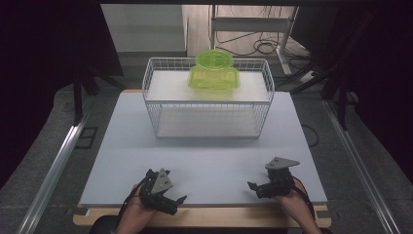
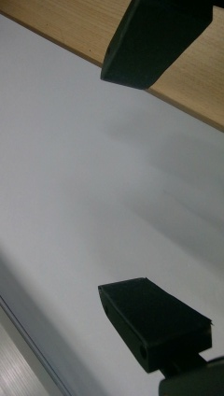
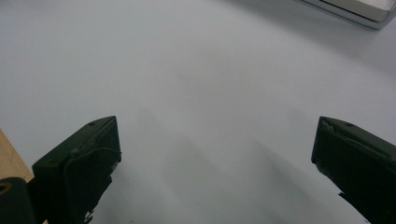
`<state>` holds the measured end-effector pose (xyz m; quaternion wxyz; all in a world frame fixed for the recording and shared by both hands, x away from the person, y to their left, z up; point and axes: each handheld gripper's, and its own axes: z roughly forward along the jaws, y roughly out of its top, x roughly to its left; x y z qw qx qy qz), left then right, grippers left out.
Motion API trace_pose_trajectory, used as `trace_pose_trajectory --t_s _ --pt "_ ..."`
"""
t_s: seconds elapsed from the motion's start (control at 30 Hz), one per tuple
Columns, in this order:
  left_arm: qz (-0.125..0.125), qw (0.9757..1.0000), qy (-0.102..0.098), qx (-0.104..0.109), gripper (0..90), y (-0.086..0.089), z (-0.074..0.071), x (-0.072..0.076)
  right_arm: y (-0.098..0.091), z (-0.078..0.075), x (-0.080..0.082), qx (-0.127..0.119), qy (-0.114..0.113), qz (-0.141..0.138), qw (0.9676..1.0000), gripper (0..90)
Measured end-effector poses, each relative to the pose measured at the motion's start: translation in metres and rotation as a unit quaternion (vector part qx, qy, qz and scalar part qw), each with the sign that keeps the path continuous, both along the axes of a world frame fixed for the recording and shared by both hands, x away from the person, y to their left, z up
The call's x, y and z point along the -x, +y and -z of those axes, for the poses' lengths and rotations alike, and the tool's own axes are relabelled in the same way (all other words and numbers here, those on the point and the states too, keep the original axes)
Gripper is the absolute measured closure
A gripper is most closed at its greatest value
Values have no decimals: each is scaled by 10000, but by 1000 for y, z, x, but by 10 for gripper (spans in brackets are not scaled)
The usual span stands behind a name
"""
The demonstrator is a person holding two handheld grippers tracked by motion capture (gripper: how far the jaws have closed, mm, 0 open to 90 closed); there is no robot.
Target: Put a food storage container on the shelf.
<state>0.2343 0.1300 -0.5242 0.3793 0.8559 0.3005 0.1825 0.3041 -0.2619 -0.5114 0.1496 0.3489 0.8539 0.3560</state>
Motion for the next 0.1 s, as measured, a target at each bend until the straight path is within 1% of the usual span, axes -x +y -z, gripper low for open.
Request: trace_pose_trajectory --t_s 0.07,0.1 --pt "17 10000 5 27 19 0 0 0 0 -1 0 13 11 40 10000 13" --pt "38 10000 12 73 18 0 0 0 0 -2 -1 -1 37 49 10000 14"
